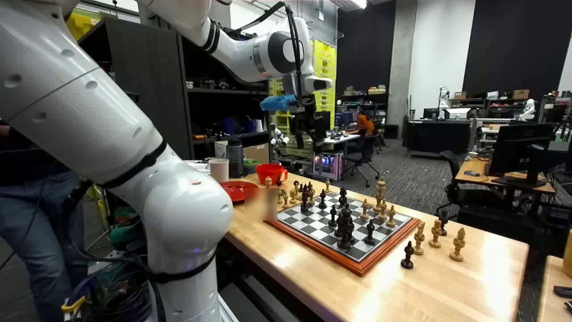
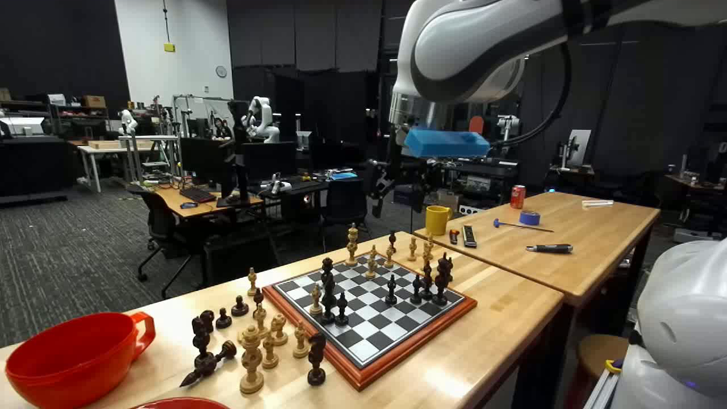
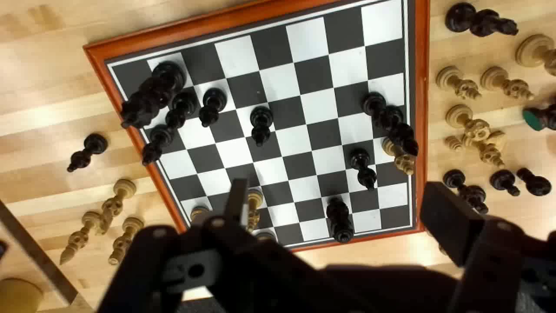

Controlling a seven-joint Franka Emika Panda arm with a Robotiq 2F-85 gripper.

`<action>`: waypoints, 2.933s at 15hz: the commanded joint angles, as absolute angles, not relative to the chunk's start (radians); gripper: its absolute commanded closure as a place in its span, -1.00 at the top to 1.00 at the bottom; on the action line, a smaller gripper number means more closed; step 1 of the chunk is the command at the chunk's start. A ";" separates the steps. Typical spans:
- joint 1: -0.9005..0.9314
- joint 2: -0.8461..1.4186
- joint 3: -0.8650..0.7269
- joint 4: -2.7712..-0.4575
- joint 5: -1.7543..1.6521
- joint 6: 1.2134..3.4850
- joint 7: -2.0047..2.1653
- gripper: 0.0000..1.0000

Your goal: Shift one white chess piece to the next square

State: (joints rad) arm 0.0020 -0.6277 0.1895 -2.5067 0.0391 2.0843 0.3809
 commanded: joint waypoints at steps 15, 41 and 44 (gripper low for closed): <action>-0.006 -0.322 0.089 -2.326 0.017 2.124 0.186 1.00; -0.013 0.207 -0.022 -1.946 -0.019 2.012 0.150 1.00; -0.013 0.220 -0.021 -1.948 -0.012 2.020 0.150 1.00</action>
